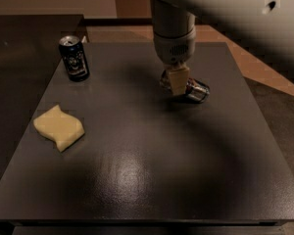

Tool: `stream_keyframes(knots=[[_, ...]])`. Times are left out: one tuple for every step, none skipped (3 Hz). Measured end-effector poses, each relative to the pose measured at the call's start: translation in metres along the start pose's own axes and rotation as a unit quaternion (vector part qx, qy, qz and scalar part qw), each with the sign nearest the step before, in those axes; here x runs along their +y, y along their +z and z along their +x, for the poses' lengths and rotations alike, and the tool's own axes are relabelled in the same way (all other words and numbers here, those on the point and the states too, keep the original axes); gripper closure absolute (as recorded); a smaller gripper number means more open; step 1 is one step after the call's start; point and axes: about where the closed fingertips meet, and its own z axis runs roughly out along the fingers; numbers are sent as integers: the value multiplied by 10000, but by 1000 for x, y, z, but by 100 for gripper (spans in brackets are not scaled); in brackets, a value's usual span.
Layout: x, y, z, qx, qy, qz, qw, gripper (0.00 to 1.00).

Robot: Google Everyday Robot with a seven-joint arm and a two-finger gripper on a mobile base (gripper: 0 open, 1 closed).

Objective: Knock redbull can over

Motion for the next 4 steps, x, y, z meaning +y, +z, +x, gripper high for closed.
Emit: stream_keyframes(knots=[[4,9,-5,143,-215,-31,9997,36],[-2,9,-7,84,-207,79,9997,13],[-5,9,-9,42,-206,164,9996,0],[-5,9,-9,42,-206,164,9996,0]])
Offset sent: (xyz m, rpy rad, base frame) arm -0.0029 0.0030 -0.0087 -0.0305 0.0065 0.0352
